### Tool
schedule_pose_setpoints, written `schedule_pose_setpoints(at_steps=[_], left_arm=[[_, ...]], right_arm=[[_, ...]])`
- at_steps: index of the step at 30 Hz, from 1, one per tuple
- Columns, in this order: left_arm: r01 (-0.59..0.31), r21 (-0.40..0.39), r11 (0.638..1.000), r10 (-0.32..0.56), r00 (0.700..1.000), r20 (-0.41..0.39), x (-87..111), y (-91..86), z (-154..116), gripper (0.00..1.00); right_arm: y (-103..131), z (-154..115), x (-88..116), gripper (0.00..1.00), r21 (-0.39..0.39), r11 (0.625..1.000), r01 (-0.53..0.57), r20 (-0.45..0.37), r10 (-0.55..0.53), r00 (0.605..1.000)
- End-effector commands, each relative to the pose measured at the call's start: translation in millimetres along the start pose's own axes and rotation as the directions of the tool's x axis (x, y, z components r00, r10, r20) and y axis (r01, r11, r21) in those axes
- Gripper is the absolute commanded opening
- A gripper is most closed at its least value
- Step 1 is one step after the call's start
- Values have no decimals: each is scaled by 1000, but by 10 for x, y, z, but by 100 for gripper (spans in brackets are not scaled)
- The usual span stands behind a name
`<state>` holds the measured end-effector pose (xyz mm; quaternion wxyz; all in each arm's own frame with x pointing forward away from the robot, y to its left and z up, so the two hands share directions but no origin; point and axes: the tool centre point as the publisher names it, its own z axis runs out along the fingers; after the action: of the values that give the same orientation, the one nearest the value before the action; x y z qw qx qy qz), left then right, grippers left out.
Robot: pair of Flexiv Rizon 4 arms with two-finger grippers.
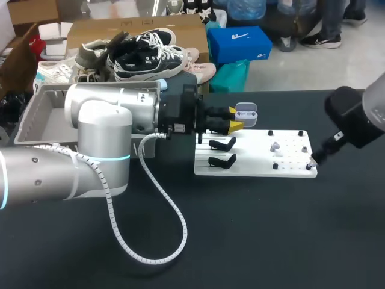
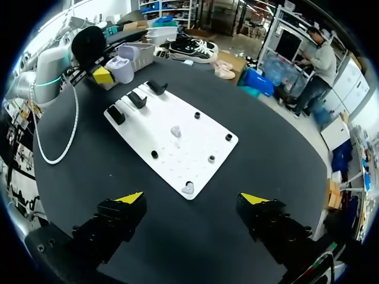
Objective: Pick up each earbud case from the left stands, insert the matching earbuds, close the lid, and place the case in the box.
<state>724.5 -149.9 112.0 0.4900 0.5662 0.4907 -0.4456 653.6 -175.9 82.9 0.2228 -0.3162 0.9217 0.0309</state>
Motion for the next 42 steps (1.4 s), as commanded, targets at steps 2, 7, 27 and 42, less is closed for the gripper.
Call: schedule_pose_setpoints(at_steps=[2, 7, 27, 42], left_arm=[[-2, -2, 1000, 2, 1000, 2, 5, -8, -4, 0], [-2, -2, 1000, 2, 1000, 2, 5, -8, -4, 0], [-2, -2, 1000, 2, 1000, 2, 5, -8, -4, 0], [-2, -2, 1000, 2, 1000, 2, 5, -8, -4, 0]], right_arm=[[33, 78, 105, 100, 50, 999, 7, 11, -7, 1000], [80, 126, 155, 100, 39, 998, 54, -6, -53, 999], [161, 332, 172, 100, -67, 995, 70, -112, -77, 991], [145, 495, 160, 90, 4, 999, 47, -131, -47, 990]])
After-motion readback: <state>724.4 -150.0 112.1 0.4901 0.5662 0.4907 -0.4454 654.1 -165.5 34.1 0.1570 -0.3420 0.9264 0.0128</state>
